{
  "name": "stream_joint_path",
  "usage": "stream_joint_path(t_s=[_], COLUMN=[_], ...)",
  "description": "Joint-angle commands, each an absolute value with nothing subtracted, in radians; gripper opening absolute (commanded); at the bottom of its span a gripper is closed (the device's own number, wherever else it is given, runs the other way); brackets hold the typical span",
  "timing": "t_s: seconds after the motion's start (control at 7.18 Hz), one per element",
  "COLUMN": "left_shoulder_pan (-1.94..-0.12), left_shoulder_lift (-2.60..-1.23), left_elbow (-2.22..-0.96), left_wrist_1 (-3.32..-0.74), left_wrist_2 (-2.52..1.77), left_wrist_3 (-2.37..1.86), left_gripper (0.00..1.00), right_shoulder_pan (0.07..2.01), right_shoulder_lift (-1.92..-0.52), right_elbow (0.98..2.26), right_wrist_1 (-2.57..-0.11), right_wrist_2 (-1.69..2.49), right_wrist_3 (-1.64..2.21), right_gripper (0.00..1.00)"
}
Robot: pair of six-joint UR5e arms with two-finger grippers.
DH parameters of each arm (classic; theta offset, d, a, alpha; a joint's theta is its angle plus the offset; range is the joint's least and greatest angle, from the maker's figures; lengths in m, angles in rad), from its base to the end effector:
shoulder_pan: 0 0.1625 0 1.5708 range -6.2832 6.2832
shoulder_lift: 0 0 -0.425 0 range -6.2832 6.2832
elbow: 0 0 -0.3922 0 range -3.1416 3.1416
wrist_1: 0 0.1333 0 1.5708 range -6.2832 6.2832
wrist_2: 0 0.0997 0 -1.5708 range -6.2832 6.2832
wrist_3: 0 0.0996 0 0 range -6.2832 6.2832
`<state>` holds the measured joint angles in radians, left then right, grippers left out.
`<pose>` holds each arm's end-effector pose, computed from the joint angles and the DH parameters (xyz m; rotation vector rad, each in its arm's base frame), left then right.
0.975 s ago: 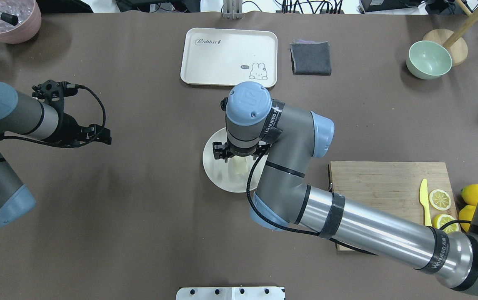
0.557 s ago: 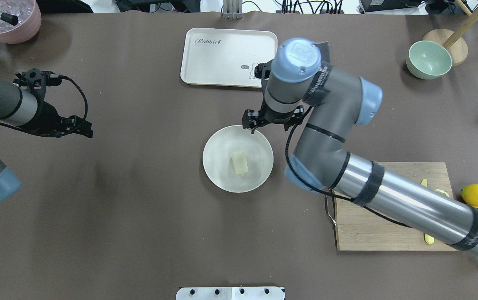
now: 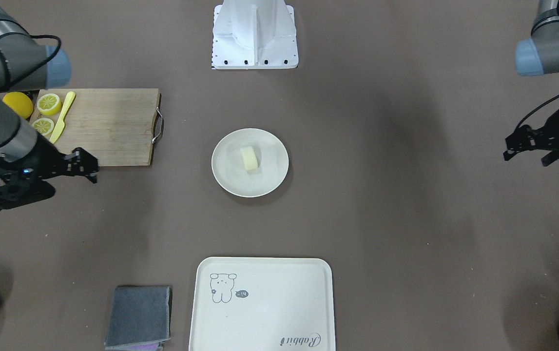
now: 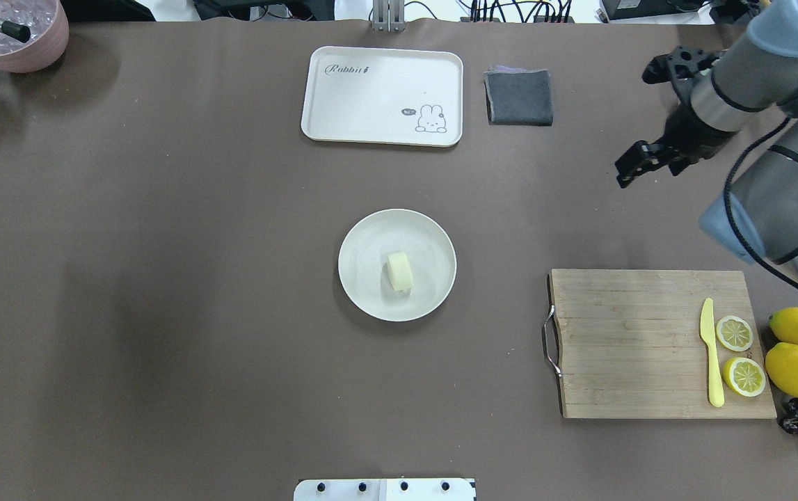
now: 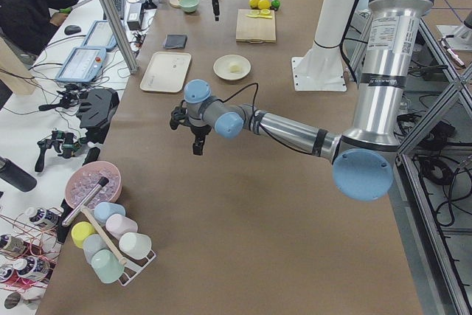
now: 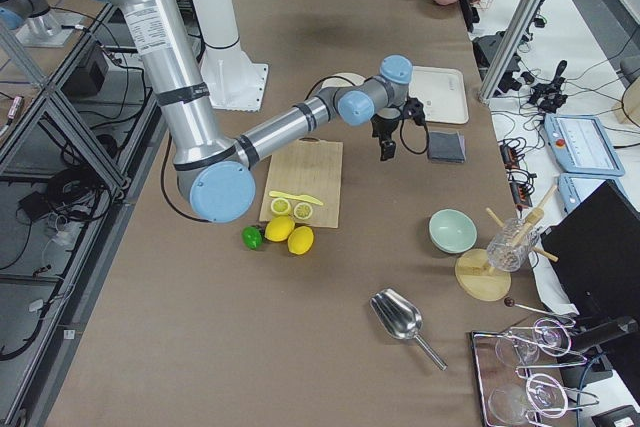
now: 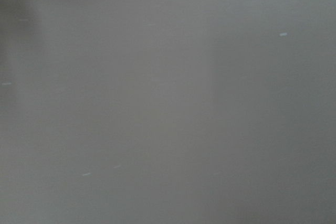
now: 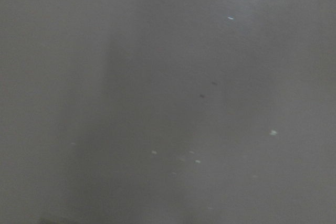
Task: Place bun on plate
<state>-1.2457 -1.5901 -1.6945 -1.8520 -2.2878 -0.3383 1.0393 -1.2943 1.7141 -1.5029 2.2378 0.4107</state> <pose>0.1012 -0.5127 0.5589 0.1537 0.7996 0.1396 -0.2417 -0.5526 0.4339 0.1219 -0.7971 -0.2768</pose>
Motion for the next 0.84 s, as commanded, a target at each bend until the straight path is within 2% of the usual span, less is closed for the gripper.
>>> stream_joint_path(t_s=[0.0,0.42,0.7], left_shoulder_pan=[-1.321,-1.321,-1.322], left_shoulder_lift=[-1.452,-1.444,-1.440], left_elbow=[-1.700,-1.700,-1.710], left_wrist_1=[-1.877,-1.904,-1.898], left_wrist_2=[-2.266,-2.281,-2.292], left_wrist_3=[-0.268,-0.282,-0.282], left_gripper=[0.98,0.98,0.98], right_shoulder_pan=[1.205,1.337,1.351], right_shoulder_lift=[-1.461,-1.587,-1.623], right_elbow=[1.712,1.709,1.692], right_wrist_1=[-1.505,-1.503,-1.502], right_wrist_2=[2.276,2.279,2.302], right_wrist_3=[0.086,-0.095,-0.112], right_gripper=[1.00,1.00,1.00])
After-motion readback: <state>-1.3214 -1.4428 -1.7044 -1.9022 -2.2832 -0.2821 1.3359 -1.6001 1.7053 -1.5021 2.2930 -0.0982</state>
